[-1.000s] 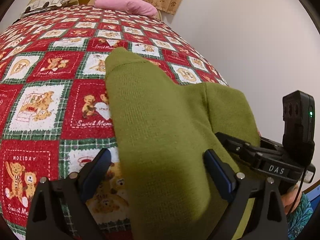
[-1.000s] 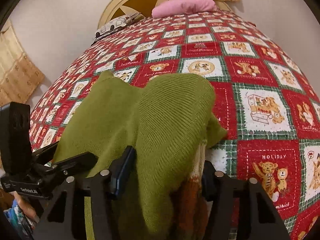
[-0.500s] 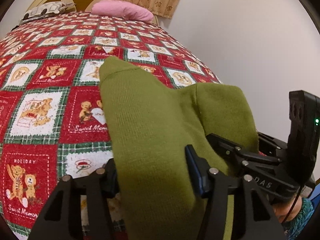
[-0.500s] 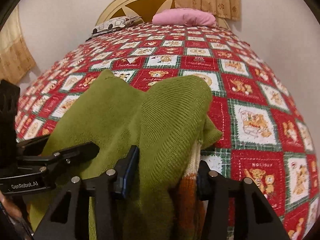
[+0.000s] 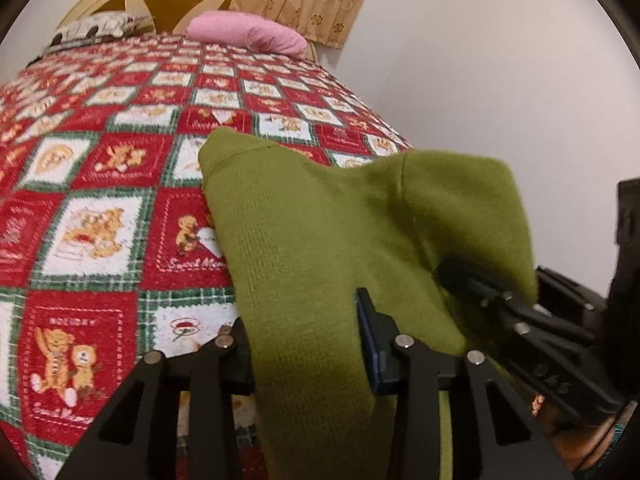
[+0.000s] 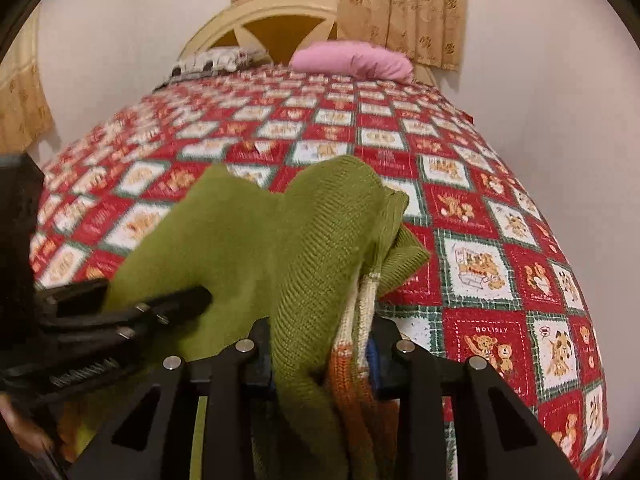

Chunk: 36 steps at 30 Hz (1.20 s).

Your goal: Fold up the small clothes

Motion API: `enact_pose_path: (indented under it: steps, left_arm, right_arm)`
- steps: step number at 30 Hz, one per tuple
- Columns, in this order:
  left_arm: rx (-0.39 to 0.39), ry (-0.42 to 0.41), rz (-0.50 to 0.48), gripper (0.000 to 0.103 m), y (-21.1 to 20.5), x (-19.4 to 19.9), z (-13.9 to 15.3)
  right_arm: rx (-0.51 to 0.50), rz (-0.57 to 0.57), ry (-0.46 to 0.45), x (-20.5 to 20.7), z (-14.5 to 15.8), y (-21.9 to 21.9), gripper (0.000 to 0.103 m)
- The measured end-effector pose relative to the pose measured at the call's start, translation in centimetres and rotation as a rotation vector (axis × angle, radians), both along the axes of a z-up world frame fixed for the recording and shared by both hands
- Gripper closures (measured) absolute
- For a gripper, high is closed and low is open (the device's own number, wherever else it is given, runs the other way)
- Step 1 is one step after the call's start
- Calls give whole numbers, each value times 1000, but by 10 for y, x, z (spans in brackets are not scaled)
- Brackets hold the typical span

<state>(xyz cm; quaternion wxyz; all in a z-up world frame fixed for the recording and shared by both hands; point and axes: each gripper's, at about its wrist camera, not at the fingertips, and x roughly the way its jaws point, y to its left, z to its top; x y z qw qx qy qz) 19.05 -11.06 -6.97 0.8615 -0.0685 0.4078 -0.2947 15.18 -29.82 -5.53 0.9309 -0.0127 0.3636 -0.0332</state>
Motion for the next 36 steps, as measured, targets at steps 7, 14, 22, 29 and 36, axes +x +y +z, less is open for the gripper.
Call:
enact_pose_path:
  steps: [7, 14, 22, 29, 36]
  left_arm:
    - [43, -100, 17, 64, 7, -26, 26]
    - [70, -165, 32, 66, 23, -61, 55]
    - [65, -202, -3, 66, 36, -103, 83]
    - [66, -240, -65, 66, 28, -147, 99]
    - [76, -254, -128, 66, 10, -183, 104]
  right_arm:
    - [22, 3, -96, -34, 41, 23, 73]
    - [84, 1, -177, -79, 71, 42, 78]
    - [113, -8, -235, -144, 98, 56, 79]
    - [124, -61, -279, -203, 112, 53, 79]
    - [128, -131, -303, -256, 114, 38, 79]
